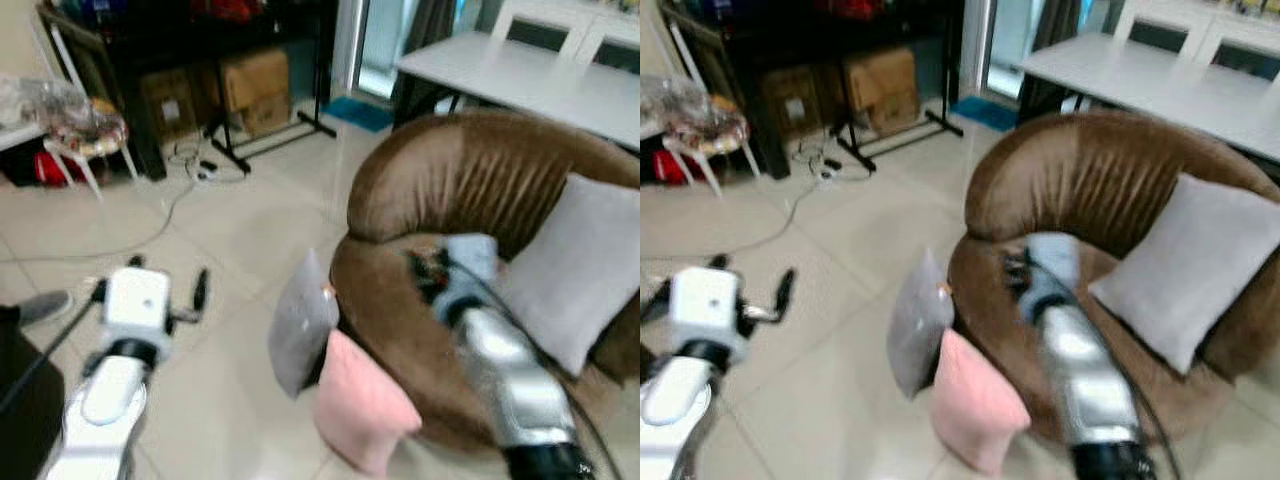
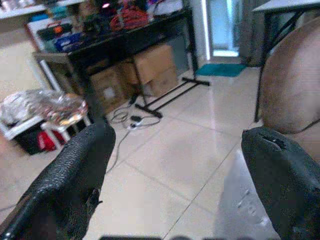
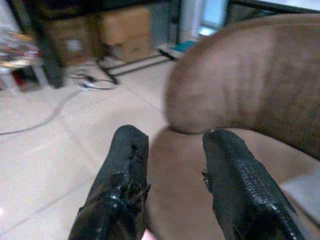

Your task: Move the pillow to the sofa from floor

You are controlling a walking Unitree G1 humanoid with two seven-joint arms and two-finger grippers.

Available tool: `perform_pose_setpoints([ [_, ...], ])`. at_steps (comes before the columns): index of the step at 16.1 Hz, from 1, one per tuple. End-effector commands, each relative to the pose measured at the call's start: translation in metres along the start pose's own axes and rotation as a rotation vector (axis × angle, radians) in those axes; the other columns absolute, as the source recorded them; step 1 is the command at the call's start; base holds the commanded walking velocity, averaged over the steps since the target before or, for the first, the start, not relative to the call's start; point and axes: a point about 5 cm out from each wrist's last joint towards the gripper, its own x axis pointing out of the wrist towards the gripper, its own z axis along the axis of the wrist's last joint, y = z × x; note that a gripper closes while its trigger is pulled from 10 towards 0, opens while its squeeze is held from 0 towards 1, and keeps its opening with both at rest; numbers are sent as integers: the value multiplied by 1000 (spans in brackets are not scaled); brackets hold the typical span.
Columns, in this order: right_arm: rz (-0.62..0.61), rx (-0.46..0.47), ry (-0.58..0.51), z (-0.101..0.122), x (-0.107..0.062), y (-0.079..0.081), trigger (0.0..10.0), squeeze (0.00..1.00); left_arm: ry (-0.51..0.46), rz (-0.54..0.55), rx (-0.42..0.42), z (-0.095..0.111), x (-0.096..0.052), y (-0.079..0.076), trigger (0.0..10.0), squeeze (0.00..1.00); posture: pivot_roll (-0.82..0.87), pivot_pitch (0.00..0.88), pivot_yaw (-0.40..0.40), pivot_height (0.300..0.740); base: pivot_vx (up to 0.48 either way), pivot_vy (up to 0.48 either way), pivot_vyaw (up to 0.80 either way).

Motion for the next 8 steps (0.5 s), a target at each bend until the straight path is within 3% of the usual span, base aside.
perform_pose_setpoints([
  [1, 14, 1, -6, 3, 2, 7, 10000, 0, -11, 10, 16, 3, 0, 5, 10000, 0, 9, 0, -36, 740, 307, 0, -725],
  [8, 12, 3, -35, 5, 2, 7, 10000, 0, -10, 3, 22, 1, 1, 7, 10000, 0, 9, 0, -32, 740, 310, 0, 0],
])
